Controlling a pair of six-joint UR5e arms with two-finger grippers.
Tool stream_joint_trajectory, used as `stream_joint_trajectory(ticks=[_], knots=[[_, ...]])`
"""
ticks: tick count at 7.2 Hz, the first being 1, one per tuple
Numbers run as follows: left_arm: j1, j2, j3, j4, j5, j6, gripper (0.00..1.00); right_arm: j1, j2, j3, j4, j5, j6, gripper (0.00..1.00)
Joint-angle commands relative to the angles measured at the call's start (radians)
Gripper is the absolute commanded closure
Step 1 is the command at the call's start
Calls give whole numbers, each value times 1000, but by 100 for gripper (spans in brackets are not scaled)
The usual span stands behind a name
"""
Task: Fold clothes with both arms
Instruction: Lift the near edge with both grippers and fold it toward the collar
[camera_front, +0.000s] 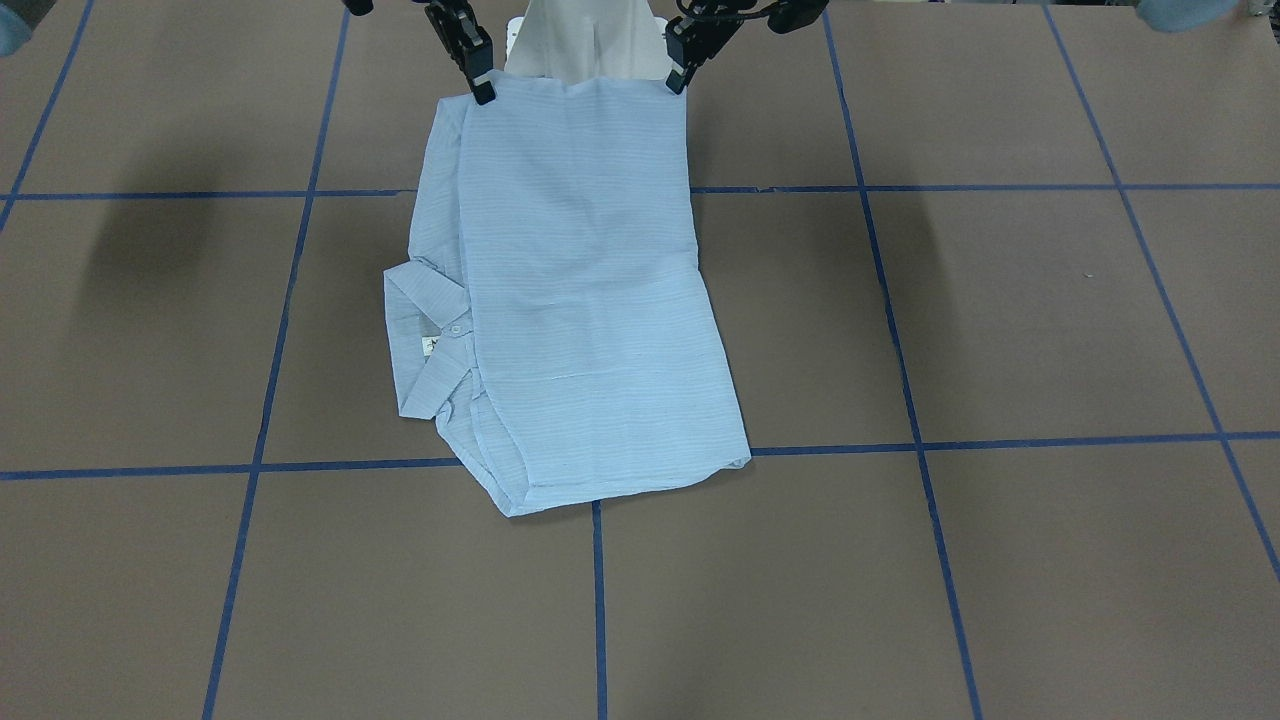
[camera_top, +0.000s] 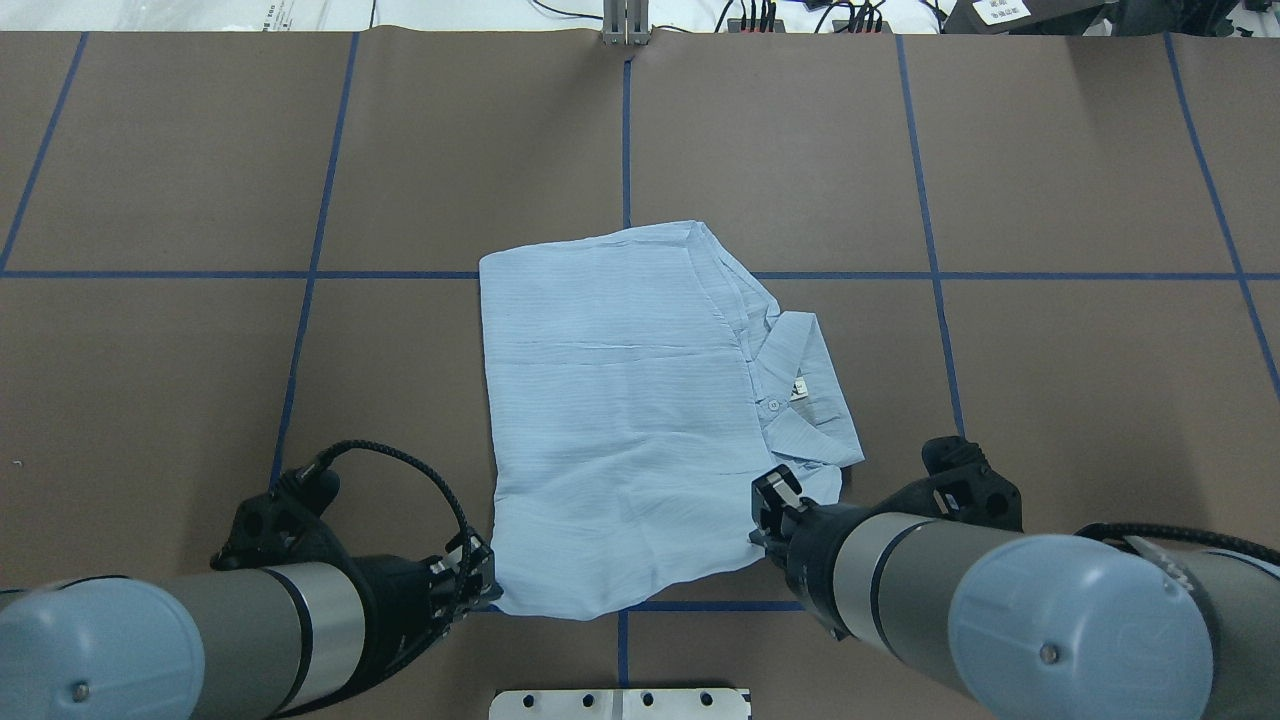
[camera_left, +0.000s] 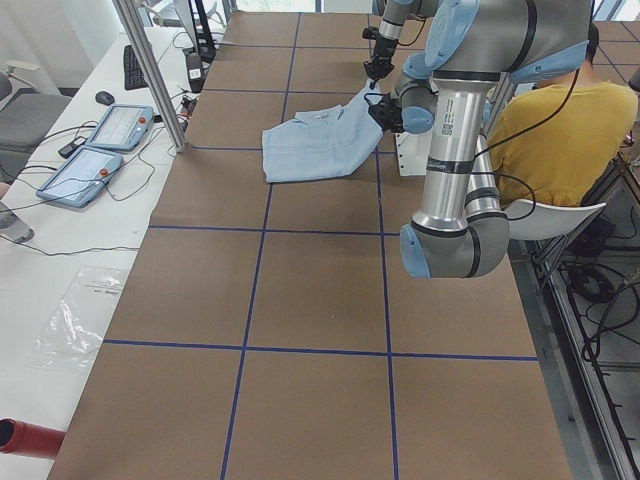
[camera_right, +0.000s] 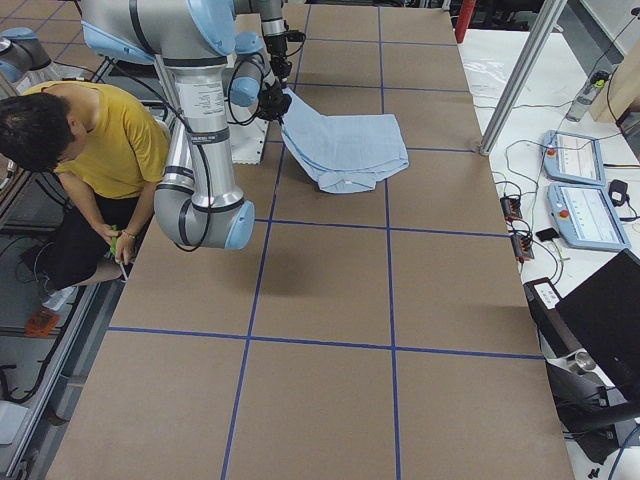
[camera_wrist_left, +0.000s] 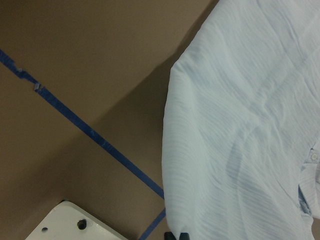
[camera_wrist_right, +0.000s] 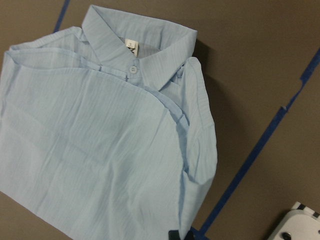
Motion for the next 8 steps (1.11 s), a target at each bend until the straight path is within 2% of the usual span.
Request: stream_joint_trajectory(ticks=[1,2,4,7,8], knots=[[-189,-96,111,-5,-53,166,100,137,131,-195,7,3,-83,100],[-283,-133,187,-39,-122,233,100,209,174,-295,30,41,-108,100],[-349,-142,301,-137,-146,263,100,353,186,-438,185,211,-190,100],[-411,-199,511,-284,-146,277,100,427,377,-746,216,251,-254,100],[-443,-217,565,-313,-146,339,100,450,390,-837,324,254,-274,100]])
